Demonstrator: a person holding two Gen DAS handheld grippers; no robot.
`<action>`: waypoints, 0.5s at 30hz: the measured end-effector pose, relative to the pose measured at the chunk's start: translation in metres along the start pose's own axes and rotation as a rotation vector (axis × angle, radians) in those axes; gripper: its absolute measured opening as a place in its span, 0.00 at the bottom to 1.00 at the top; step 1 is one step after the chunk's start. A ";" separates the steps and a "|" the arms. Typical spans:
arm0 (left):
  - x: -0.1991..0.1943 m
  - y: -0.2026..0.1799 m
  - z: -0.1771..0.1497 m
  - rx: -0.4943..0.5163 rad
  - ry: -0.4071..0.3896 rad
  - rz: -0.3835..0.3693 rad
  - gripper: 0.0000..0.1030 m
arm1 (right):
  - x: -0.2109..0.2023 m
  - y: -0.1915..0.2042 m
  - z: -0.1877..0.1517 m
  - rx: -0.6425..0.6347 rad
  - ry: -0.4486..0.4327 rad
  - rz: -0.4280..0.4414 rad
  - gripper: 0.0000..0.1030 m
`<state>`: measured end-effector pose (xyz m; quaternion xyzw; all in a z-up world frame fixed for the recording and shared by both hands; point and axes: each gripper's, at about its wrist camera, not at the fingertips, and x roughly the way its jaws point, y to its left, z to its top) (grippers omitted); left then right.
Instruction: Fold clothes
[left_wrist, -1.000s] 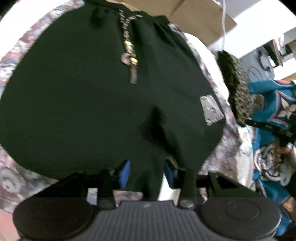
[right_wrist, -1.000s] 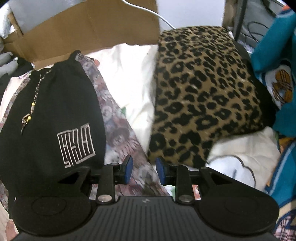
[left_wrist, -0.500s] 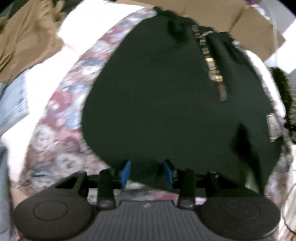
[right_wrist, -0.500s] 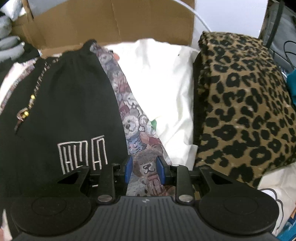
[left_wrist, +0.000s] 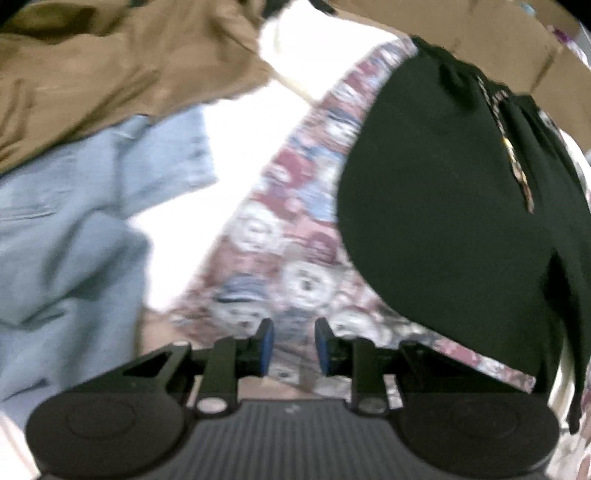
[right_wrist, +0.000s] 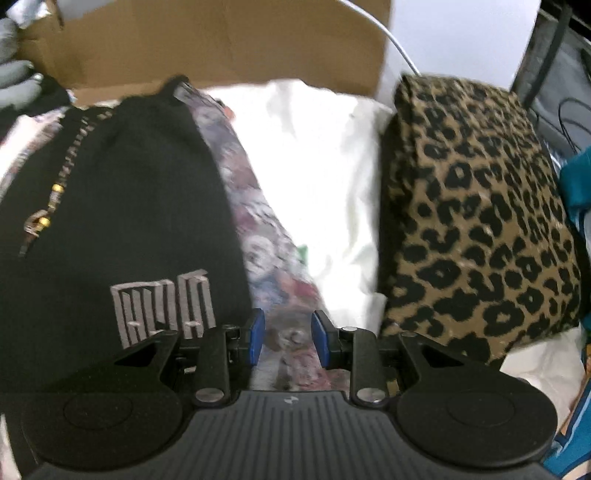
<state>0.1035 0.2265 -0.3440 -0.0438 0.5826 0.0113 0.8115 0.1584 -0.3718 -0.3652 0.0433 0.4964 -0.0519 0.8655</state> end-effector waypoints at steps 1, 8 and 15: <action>-0.003 0.006 -0.001 -0.007 -0.011 0.015 0.25 | -0.003 0.003 0.001 0.003 -0.021 0.009 0.34; -0.013 0.023 0.000 -0.043 -0.062 0.042 0.25 | -0.008 0.021 0.016 -0.024 -0.088 0.056 0.37; -0.007 0.003 0.035 -0.001 -0.084 -0.027 0.26 | 0.013 0.022 0.055 -0.019 -0.076 0.072 0.38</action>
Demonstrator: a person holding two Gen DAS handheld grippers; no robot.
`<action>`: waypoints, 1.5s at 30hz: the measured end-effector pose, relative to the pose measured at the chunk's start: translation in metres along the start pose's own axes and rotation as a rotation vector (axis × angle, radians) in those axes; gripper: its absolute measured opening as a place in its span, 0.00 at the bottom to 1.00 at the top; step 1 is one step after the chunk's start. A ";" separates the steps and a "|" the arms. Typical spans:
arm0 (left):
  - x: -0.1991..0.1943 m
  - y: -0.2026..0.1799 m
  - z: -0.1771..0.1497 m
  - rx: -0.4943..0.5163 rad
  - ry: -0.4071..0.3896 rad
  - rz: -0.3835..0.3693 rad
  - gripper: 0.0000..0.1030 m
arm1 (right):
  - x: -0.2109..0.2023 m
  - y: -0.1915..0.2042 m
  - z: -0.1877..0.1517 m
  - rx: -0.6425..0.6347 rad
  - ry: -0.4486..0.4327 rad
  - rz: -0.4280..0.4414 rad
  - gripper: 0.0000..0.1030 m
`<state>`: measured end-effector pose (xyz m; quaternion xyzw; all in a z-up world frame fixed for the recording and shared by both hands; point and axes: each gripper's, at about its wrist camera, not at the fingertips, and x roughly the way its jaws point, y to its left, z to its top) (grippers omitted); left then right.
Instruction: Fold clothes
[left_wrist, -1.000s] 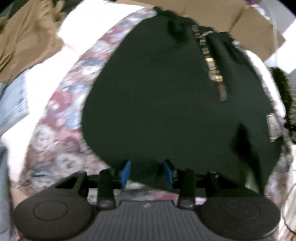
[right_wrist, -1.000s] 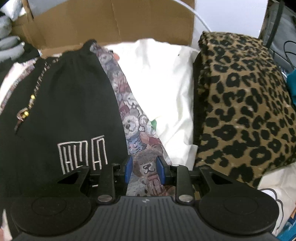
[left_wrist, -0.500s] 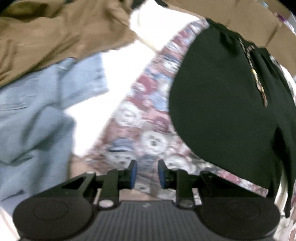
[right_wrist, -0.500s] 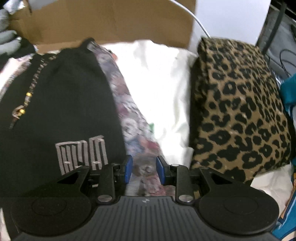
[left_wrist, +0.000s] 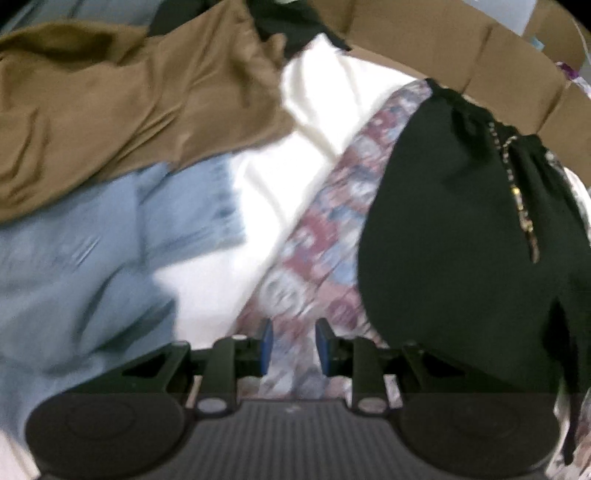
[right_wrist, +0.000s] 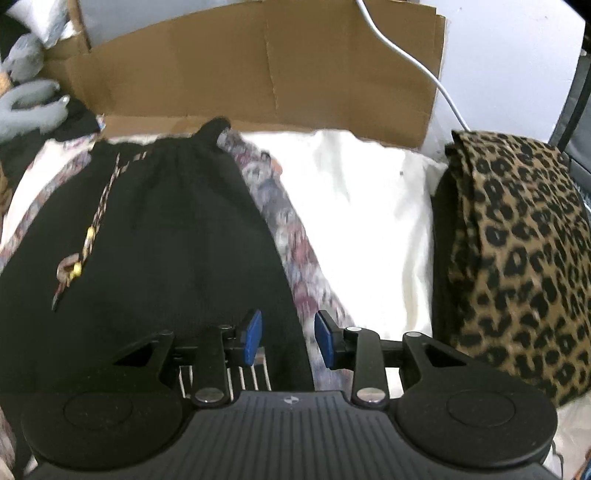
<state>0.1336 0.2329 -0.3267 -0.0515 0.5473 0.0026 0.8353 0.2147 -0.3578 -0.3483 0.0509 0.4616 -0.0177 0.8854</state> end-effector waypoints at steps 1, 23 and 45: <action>0.004 -0.006 0.006 0.018 -0.004 -0.017 0.26 | 0.004 -0.001 0.007 0.004 -0.012 -0.003 0.38; 0.085 -0.112 0.152 0.217 -0.121 -0.135 0.25 | 0.103 0.059 0.095 -0.104 -0.039 -0.021 0.37; 0.145 -0.175 0.235 0.322 -0.178 -0.179 0.38 | 0.138 0.064 0.150 0.021 -0.031 -0.126 0.24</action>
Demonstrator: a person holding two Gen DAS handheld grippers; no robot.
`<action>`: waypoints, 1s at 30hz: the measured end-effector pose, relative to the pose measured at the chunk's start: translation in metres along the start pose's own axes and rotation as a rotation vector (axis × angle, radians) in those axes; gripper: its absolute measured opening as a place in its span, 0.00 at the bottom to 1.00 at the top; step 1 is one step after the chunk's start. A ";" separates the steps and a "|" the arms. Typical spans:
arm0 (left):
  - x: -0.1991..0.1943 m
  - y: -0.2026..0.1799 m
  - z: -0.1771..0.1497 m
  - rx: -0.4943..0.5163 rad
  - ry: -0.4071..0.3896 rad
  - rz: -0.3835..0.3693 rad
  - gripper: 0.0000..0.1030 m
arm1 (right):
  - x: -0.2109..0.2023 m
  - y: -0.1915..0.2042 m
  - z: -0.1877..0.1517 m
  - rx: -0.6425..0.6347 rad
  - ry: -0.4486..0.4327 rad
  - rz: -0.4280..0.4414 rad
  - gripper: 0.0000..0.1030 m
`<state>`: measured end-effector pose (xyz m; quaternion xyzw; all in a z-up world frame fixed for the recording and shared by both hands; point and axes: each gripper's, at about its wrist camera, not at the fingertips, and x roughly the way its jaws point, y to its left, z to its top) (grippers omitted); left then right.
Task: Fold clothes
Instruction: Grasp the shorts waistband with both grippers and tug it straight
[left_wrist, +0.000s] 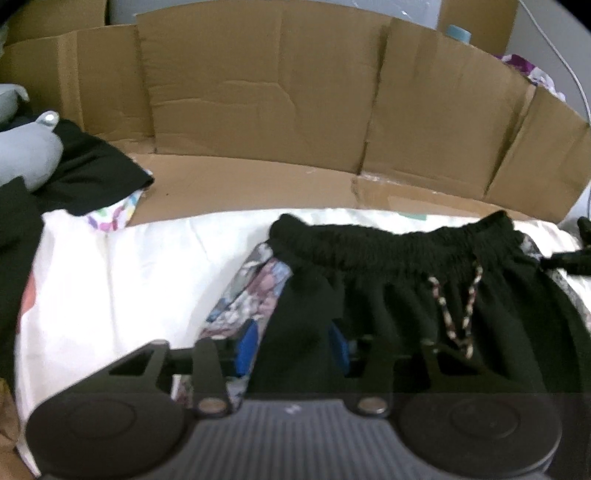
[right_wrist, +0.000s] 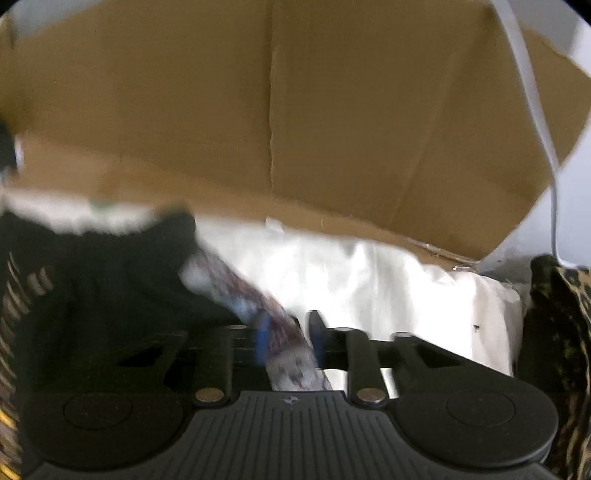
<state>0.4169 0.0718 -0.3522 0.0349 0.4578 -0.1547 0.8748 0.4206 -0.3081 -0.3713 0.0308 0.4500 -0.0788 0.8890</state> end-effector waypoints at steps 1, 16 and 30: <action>-0.002 -0.003 0.002 0.004 -0.009 -0.020 0.38 | -0.007 0.006 0.003 -0.007 -0.014 0.040 0.24; 0.039 -0.045 -0.002 0.087 0.028 -0.072 0.36 | 0.037 0.053 -0.005 -0.076 0.025 0.154 0.25; 0.024 -0.057 0.001 0.130 -0.031 0.062 0.35 | 0.012 0.047 -0.014 -0.002 -0.005 0.174 0.29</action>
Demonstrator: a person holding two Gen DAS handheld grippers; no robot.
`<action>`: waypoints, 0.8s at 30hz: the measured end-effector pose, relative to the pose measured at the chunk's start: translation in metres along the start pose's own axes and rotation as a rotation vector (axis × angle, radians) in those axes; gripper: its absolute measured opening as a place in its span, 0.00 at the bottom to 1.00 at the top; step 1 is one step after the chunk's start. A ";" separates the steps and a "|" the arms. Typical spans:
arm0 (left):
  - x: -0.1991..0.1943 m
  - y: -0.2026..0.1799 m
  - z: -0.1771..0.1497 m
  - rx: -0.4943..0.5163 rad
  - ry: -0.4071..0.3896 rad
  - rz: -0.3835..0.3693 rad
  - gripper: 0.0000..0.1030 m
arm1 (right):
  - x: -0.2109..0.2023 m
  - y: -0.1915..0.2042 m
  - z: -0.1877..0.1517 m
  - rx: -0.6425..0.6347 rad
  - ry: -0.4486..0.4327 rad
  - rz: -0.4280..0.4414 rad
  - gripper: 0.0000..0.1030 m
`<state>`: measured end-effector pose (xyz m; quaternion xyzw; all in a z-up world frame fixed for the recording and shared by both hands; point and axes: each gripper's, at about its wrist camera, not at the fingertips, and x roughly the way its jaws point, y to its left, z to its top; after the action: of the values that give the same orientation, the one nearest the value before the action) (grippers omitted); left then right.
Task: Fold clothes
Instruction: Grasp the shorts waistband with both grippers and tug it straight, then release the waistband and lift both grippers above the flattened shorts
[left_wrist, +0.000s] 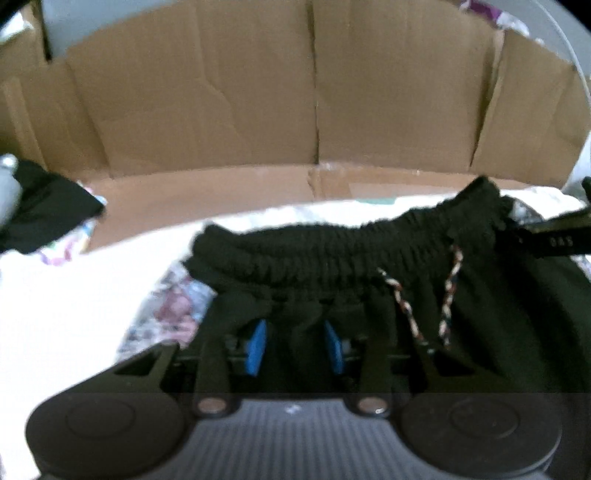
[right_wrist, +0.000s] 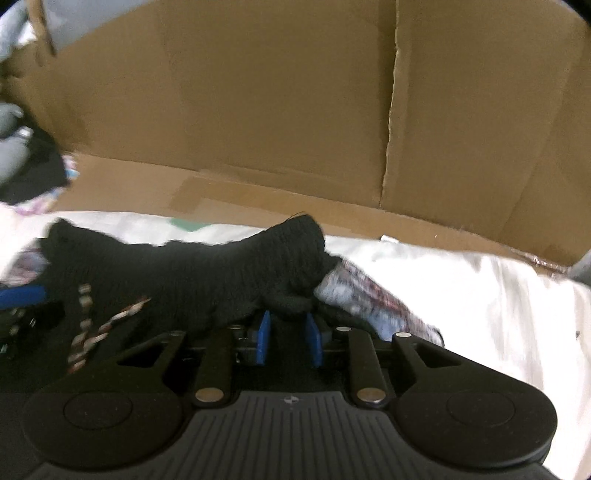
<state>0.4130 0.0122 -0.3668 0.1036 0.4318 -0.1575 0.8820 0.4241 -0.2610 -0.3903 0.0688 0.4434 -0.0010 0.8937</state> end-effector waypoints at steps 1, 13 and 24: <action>-0.011 0.003 -0.001 0.005 -0.024 -0.032 0.36 | -0.010 -0.001 -0.003 0.006 -0.004 0.022 0.31; -0.058 -0.009 -0.019 -0.004 -0.013 -0.138 0.32 | -0.080 0.008 -0.036 0.018 -0.006 0.032 0.42; -0.041 -0.016 -0.073 -0.007 0.062 -0.160 0.20 | -0.039 0.061 -0.088 -0.111 0.131 0.033 0.35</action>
<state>0.3300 0.0281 -0.3792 0.0707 0.4664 -0.2226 0.8532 0.3346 -0.1920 -0.4041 0.0267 0.4991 0.0429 0.8651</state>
